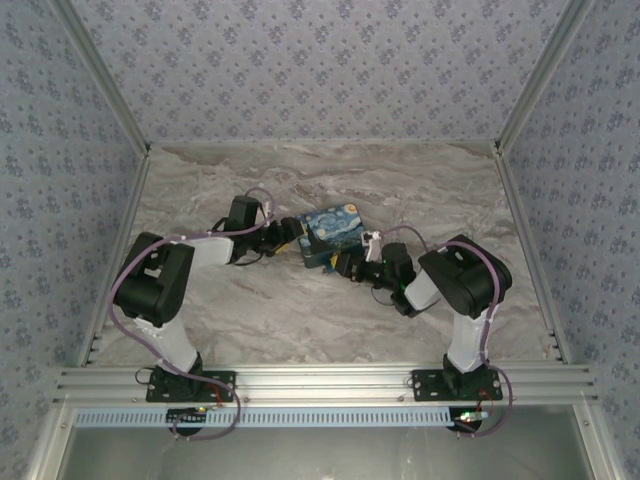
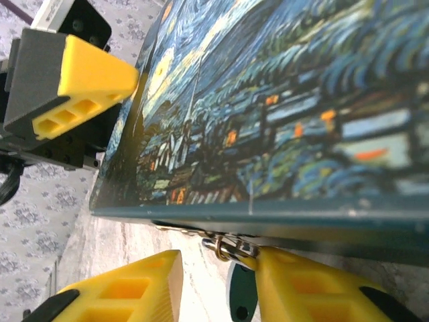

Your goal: Unlock a padlock with a key

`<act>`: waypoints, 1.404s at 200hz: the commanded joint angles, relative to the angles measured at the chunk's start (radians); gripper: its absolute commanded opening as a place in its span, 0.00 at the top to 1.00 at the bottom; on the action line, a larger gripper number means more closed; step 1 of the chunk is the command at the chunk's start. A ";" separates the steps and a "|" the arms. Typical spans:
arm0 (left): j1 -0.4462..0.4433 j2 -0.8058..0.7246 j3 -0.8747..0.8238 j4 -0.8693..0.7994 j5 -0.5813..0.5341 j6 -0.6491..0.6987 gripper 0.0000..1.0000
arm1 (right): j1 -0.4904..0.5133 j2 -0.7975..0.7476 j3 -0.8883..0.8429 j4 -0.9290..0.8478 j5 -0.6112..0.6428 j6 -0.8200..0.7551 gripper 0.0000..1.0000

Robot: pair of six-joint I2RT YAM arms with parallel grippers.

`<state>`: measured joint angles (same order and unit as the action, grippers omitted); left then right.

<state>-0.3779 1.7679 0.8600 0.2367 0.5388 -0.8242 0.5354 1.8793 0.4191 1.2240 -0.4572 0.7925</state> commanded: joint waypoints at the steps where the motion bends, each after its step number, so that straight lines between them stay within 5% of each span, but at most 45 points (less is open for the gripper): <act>1: -0.002 0.025 -0.038 -0.145 -0.065 0.010 0.27 | 0.002 -0.026 -0.008 0.056 -0.011 -0.015 0.74; 99: -0.001 -0.011 -0.042 -0.175 -0.087 0.022 0.27 | -0.001 -0.042 -0.027 0.019 0.045 -0.012 0.97; 222: -0.001 -0.007 -0.051 -0.172 -0.092 0.024 0.27 | -0.032 -0.111 -0.064 0.072 0.139 0.090 0.99; 281: 0.005 -0.021 -0.050 -0.167 -0.084 0.022 0.25 | -0.054 -0.218 -0.092 -0.074 0.155 0.072 0.99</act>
<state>-0.3775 1.7424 0.8536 0.2039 0.5079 -0.8234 0.4911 1.7233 0.3458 1.1885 -0.3313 0.8680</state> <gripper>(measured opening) 0.737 0.058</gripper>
